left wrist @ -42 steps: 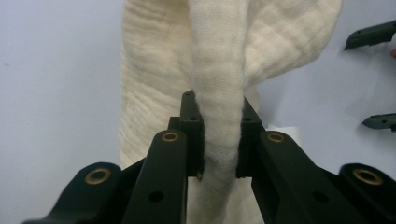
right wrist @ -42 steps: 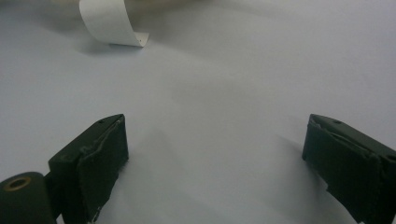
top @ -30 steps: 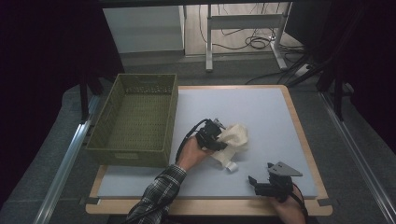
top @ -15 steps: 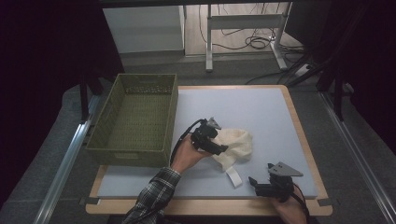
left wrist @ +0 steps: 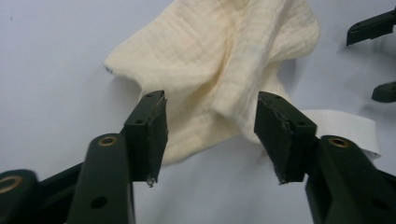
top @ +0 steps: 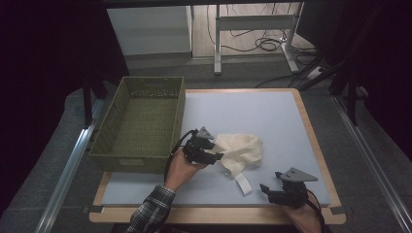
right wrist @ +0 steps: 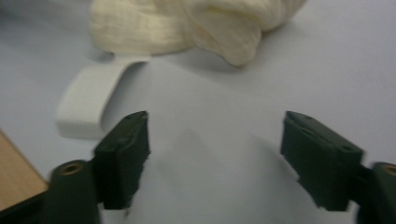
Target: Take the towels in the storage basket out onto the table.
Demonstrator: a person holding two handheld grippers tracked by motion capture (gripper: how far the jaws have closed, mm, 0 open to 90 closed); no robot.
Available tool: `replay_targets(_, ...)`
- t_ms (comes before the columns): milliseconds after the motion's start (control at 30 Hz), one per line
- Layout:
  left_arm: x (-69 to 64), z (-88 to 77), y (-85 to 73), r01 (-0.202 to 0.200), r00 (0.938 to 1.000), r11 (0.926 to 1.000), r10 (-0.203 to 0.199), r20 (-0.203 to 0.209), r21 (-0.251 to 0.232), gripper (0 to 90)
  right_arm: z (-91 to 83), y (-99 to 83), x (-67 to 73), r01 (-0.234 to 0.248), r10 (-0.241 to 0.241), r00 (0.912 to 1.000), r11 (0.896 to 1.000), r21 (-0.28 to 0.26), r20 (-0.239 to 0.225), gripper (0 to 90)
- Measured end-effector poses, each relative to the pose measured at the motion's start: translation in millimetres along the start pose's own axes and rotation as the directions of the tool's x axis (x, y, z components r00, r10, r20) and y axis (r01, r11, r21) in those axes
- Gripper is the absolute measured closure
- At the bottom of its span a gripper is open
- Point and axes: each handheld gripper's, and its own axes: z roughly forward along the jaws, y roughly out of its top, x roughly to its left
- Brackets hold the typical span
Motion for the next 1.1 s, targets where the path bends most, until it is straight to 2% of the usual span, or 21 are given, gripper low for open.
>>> replay_targets(67,-1.4,-1.7,-5.1,0.017,0.9996,0.9998,-0.018,-0.024,-0.002,51.9,-1.8,4.2,1.0,0.0,0.0,0.9998,1.0,-0.009,-0.022,33.1)
replay_targets(133,-2.0,-1.8,-8.1,0.023,0.9994,0.9997,-0.023,-0.024,-0.003,55.0,-1.8,6.2,1.6,0.0,-0.001,0.9993,1.0,-0.013,-0.038,36.4)
replay_targets(167,-3.1,-1.6,-14.2,0.039,0.9986,0.9993,-0.039,-0.036,-0.003,56.0,-0.1,10.9,3.9,-0.003,0.002,0.9963,1.0,-0.019,-0.086,42.8)
replay_targets(300,-4.3,1.1,-23.6,0.052,0.9974,0.9986,-0.052,-0.049,0.003,58.2,6.5,20.2,12.2,0.018,-0.021,0.989,1.0,-0.017,-0.146,49.5)
replay_targets(400,-5.8,7.7,-36.3,0.066,0.996,0.9978,-0.066,-0.06,0.0,58.8,16.0,31.6,21.3,0.053,-0.054,0.9825,0.999,-0.008,-0.178,51.5)
replay_targets(600,-4.2,14.5,-50.5,0.09,0.9938,0.9959,-0.09,-0.065,-0.012,58.4,43.9,54.5,36.8,0.063,-0.06,0.9714,0.998,0.004,-0.23,51.0)
replay_targets(733,-1.8,15.6,-54.7,0.106,0.9918,0.994,-0.107,-0.07,-0.027,56.6,63.1,62.7,45.7,0.086,-0.078,0.9732,0.996,0.027,-0.216,51.2)
replay_targets(767,0.0,16.3,-56.1,0.11,0.9907,0.9933,-0.112,-0.077,-0.035,56.2,69.1,63.0,47.3,0.096,-0.087,0.9769,0.995,0.037,-0.195,54.6)
replay_targets(800,0.0,16.3,-56.1,0.11,0.9907,0.9933,-0.112,-0.077,-0.035,55.8,69.1,63.0,47.3,0.096,-0.087,0.9769,0.995,0.037,-0.195,54.6)
replay_targets(833,1.9,17.7,-56.7,0.118,0.989,0.9922,-0.121,-0.085,-0.041,55.4,74.7,61.5,48.3,0.114,-0.104,0.9816,0.992,0.053,-0.16,70.7)
replay_targets(867,2.8,18.6,-56.5,0.116,0.9888,0.9922,-0.12,-0.089,-0.046,55.4,75.4,60.3,47.9,0.115,-0.105,0.9809,0.992,0.052,-0.164,77.6)
replay_targets(933,4.5,20.3,-55.3,0.124,0.987,0.9908,-0.129,-0.096,-0.054,55.6,71.7,58.8,46.7,0.113,-0.104,0.9806,0.993,0.045,-0.166,84.2)
replay_targets(1000,5.9,21.4,-53.6,0.132,0.9862,0.9895,-0.137,-0.094,-0.06,55.8,68.0,58.4,45.6,0.119,-0.111,0.9813,0.992,0.042,-0.158,84.9)
replay_targets(1100,8.4,26.3,-46.2,0.147,0.9827,0.9857,-0.155,-0.102,-0.082,55.5,43.4,55.4,32.4,0.125,-0.119,0.9843,0.992,0.034,-0.13,85.1)
